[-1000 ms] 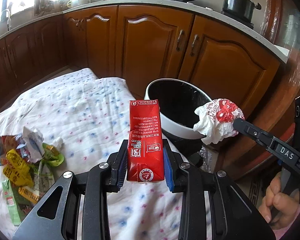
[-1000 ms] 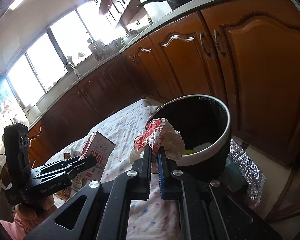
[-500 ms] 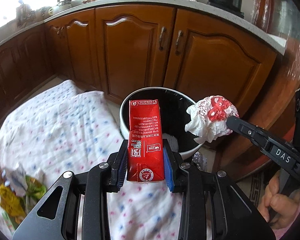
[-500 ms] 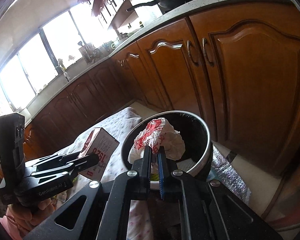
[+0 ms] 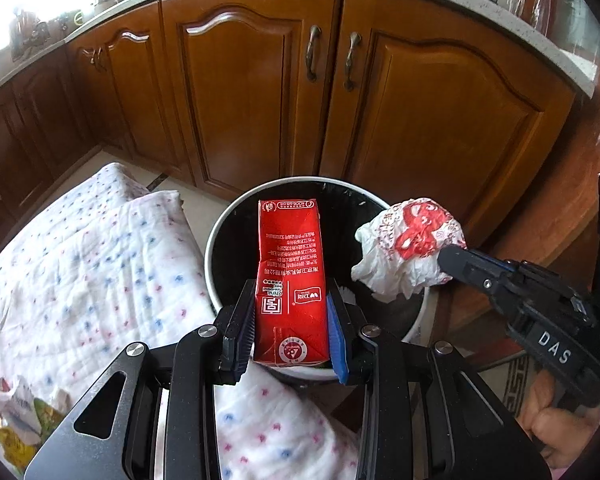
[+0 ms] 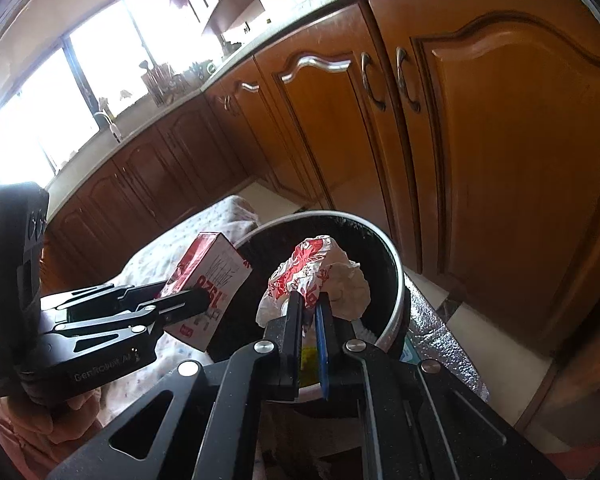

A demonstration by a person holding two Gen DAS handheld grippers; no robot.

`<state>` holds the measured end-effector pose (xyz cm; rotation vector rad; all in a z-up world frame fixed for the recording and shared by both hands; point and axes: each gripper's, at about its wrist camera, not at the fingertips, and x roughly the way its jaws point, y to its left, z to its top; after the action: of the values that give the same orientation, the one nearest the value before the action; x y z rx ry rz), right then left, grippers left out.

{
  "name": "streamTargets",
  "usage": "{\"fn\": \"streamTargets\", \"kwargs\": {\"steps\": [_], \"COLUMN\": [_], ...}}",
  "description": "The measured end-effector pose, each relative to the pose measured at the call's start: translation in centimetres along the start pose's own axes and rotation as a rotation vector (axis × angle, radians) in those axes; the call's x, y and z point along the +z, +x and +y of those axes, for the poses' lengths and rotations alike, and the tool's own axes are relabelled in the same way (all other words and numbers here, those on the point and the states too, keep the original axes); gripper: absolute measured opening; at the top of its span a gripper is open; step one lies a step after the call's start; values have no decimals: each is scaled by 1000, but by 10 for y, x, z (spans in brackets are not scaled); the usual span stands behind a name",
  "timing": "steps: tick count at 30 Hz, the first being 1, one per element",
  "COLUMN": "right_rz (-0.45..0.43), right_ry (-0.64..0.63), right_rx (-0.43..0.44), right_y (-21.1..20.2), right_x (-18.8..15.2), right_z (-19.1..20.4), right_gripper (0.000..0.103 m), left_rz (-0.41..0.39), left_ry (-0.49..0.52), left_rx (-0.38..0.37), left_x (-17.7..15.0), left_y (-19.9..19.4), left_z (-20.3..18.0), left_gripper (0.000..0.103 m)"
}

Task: Collect trash
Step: 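Carry the carton and bag over the bin and open both tools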

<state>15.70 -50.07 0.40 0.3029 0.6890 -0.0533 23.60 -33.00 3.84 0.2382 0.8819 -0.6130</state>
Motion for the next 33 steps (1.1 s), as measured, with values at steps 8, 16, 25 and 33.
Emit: {"fn": "streamTargets", "kwargs": {"steps": [8, 16, 25, 33], "right_rz": [18, 23, -11, -43], "right_ry": [7, 25, 54, 55], "right_rx": [-4, 5, 46, 124], "right_y": [8, 11, -8, -22], "right_x": [0, 5, -3, -35], "right_z": [-6, -9, 0, 34], "right_gripper": [8, 26, 49, 84], "left_rz": [44, 34, -43, -93], "left_ry": [-11, -8, -64, -170], "left_rx": [-7, -23, -14, 46], "left_x": [1, 5, -13, -68], "left_y": [20, 18, -16, -50], "left_z": [1, -1, 15, 43], "left_gripper": [30, 32, 50, 56]}}
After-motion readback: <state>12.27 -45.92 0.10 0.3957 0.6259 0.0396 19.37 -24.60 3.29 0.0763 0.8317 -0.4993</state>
